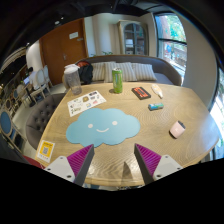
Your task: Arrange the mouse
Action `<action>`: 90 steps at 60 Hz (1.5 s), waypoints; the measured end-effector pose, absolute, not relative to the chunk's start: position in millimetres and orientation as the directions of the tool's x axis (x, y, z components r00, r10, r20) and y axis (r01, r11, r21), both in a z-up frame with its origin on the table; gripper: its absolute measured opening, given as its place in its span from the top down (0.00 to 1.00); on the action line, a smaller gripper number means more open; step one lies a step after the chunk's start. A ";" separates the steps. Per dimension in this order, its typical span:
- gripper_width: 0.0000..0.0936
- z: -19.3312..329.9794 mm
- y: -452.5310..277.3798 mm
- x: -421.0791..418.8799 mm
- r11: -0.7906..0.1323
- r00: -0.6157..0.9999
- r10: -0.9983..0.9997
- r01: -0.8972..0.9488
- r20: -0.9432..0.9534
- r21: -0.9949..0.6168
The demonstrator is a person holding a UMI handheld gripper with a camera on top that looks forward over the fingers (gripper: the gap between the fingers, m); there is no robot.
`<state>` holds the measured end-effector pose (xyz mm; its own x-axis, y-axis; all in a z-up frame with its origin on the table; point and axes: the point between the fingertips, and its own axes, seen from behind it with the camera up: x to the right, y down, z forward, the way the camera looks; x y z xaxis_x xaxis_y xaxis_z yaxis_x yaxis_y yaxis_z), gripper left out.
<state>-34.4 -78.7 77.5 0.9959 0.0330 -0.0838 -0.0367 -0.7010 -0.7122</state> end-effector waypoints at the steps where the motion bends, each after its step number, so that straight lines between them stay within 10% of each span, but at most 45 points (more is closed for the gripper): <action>1: 0.11 75.6 -74.4 -26.1 -0.701 0.996 0.028 -0.038 -0.080 -0.713; 60: 0.13 -15.1 32.9 222.7 -0.638 0.999 0.019 -0.012 -0.032 -0.770; 90: 0.57 -16.5 75.4 230.9 -0.667 0.991 -0.119 -0.127 -0.063 -0.734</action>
<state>230.9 75.4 -16.5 0.9909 -0.1186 -0.0635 -0.1269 -0.6673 -0.7339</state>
